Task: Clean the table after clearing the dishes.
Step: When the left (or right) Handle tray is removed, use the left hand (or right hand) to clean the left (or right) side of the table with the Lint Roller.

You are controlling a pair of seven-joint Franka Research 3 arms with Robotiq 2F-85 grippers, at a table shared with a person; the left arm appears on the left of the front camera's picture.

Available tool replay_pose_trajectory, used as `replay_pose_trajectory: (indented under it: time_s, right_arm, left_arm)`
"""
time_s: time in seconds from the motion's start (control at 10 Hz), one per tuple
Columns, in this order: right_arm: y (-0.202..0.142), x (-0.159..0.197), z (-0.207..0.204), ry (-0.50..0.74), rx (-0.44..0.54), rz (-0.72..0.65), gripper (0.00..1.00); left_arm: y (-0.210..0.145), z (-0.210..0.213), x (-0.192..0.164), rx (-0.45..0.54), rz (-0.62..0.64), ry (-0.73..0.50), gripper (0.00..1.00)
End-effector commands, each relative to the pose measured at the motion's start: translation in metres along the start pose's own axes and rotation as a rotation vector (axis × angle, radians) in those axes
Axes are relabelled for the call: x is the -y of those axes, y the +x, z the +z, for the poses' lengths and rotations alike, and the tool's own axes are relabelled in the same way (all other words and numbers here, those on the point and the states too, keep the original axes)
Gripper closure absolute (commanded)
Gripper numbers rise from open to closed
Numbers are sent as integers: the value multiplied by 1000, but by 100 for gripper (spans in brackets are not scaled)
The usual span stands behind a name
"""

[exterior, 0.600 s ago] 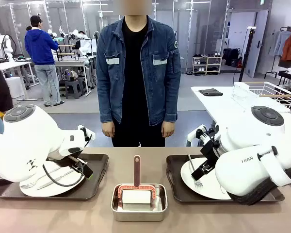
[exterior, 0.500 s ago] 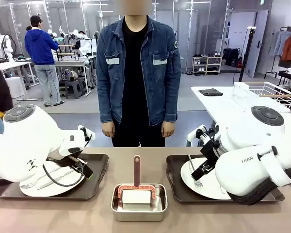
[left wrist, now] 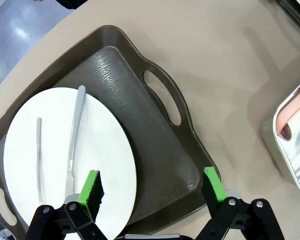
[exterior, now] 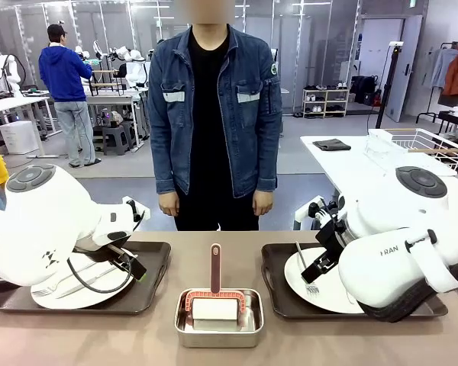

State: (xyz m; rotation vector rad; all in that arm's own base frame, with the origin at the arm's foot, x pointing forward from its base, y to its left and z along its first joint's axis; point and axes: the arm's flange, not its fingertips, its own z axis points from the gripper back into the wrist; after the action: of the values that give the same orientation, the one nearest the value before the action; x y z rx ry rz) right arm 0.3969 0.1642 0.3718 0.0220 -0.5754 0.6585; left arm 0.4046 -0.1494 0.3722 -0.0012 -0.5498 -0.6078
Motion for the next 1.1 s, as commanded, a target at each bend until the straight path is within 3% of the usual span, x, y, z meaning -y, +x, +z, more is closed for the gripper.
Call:
replay_pose_trajectory:
  time_s: [0.0,1.0]
  right_arm:
    - [0,-1,1,1,-1,3,0]
    - [0,-1,1,1,-1,3,0]
  left_arm:
    - [-1,0,-2,-1,10,-10,0]
    - [-1,0,-2,-1,10,-10,0]
